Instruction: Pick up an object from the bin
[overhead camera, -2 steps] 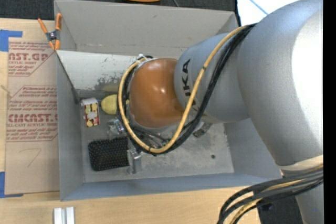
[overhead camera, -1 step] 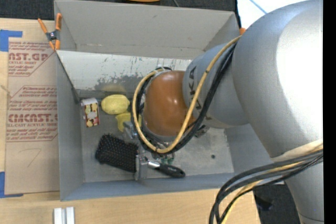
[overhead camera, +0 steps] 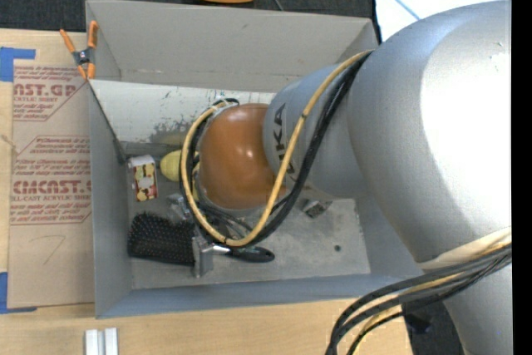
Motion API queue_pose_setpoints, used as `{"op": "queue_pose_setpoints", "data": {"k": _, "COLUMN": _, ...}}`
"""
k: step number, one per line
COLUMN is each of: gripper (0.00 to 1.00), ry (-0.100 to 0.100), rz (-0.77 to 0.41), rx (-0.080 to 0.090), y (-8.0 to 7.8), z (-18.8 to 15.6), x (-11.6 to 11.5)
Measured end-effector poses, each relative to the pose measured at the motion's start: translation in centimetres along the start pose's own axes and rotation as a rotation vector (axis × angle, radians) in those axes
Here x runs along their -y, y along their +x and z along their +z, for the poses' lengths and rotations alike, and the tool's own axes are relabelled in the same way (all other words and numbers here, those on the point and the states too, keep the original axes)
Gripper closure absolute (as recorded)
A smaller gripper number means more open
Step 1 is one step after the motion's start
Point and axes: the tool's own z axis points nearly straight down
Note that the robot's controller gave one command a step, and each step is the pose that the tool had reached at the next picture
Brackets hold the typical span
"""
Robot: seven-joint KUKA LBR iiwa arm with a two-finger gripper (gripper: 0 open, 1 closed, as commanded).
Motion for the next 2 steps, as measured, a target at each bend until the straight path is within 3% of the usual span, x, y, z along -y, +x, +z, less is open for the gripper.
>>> {"op": "queue_pose_setpoints", "data": {"k": 1, "gripper": 1.0, "ry": 0.0, "rz": 0.0, "rx": 0.0, "y": 0.0, "z": 0.0, "x": 0.0}}
{"op": "queue_pose_setpoints", "data": {"k": 2, "gripper": 1.0, "ry": 0.0, "rz": -0.289, "rx": -0.003, "y": -6.1, "z": 0.5, "x": 1.8}}
